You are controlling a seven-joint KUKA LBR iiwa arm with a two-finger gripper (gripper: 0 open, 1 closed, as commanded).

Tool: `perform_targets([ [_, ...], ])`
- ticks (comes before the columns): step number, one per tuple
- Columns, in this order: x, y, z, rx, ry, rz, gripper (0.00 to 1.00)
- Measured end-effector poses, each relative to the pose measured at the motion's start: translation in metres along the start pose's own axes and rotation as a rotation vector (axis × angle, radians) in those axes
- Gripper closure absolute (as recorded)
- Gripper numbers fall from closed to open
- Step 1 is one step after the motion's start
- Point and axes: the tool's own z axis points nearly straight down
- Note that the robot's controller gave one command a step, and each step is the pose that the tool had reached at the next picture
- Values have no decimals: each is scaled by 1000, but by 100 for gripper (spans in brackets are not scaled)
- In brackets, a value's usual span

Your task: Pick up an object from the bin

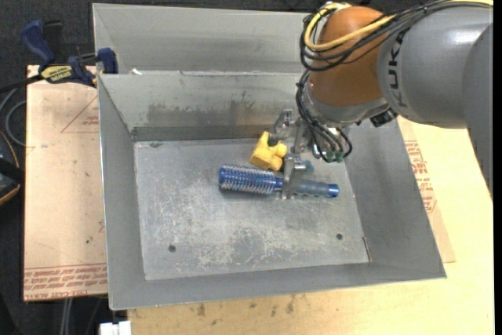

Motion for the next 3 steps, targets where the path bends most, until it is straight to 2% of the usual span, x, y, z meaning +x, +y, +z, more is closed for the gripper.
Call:
perform_targets([
  [1,-8,-11,38,0,-39,-14,0],
  [2,-11,-4,44,-2,-41,14,0],
  [3,-27,13,39,0,-22,-122,0],
])
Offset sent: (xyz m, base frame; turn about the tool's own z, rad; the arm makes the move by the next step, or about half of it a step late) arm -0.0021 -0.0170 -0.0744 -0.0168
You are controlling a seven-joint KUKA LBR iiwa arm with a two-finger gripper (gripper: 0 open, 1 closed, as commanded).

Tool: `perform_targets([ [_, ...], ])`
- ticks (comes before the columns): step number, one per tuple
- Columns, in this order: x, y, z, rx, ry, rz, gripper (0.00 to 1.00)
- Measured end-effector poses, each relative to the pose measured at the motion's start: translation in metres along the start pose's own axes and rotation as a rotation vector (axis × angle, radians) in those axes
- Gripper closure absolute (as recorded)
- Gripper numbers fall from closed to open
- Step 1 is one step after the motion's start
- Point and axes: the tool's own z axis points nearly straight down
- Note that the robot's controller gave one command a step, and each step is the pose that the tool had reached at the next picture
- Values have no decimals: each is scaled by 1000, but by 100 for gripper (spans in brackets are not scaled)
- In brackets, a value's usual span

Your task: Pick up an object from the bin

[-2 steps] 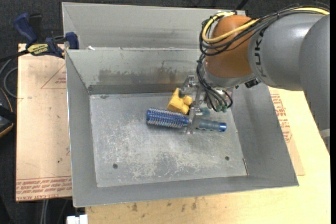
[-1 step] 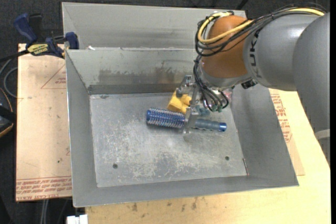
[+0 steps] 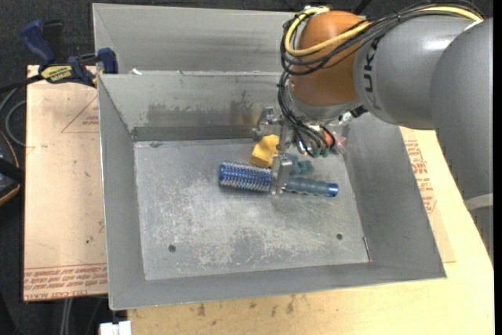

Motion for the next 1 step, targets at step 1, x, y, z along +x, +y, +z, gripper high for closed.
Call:
perform_targets([
  [1,9,-2,5,1,-10,-24,0],
])
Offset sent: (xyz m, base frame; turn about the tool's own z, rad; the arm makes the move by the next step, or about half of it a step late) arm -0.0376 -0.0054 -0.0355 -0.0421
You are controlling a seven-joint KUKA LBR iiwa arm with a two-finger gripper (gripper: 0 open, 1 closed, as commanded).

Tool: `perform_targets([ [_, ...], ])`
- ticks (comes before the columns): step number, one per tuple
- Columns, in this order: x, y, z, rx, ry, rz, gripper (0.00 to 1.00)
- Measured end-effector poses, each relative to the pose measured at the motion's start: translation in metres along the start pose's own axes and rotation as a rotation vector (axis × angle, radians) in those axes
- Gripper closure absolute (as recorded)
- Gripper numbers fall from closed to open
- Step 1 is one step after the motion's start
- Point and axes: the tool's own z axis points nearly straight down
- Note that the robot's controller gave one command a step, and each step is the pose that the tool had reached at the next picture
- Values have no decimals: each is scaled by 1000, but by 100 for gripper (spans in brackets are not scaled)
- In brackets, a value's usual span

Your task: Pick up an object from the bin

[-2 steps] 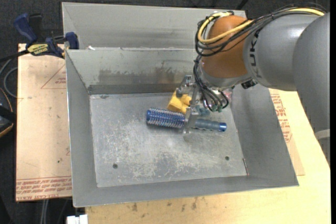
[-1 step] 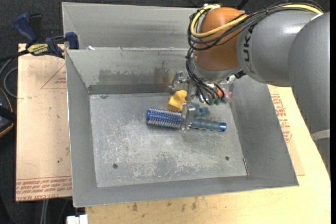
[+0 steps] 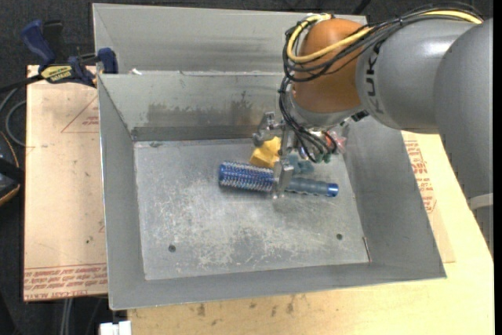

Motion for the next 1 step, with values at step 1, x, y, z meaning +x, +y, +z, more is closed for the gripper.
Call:
perform_targets([
  [1,1,-1,2,1,-3,101,0],
])
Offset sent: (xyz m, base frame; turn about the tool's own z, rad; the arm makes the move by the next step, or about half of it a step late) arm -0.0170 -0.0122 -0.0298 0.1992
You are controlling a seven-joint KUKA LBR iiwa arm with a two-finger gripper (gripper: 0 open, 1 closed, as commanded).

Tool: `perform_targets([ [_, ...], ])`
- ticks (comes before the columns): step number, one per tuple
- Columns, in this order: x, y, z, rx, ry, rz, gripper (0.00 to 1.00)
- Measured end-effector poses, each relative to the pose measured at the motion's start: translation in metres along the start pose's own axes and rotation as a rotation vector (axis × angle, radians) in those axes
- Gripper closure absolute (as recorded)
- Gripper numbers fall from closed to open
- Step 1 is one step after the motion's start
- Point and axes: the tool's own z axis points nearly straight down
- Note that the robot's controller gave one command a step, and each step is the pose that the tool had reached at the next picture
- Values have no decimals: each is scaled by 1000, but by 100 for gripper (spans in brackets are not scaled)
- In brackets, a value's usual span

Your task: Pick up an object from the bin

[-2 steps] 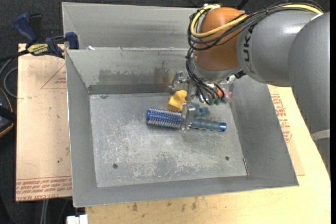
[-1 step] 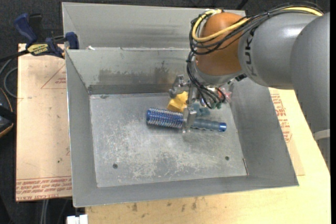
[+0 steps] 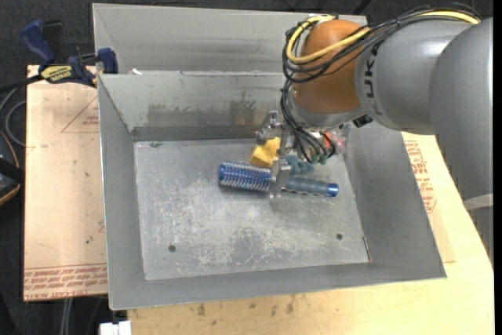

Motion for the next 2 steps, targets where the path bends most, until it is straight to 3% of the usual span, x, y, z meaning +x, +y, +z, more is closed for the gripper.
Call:
perform_targets([
  [1,-1,0,-1,0,-4,77,0],
  [2,-1,-1,0,0,-5,60,0],
])
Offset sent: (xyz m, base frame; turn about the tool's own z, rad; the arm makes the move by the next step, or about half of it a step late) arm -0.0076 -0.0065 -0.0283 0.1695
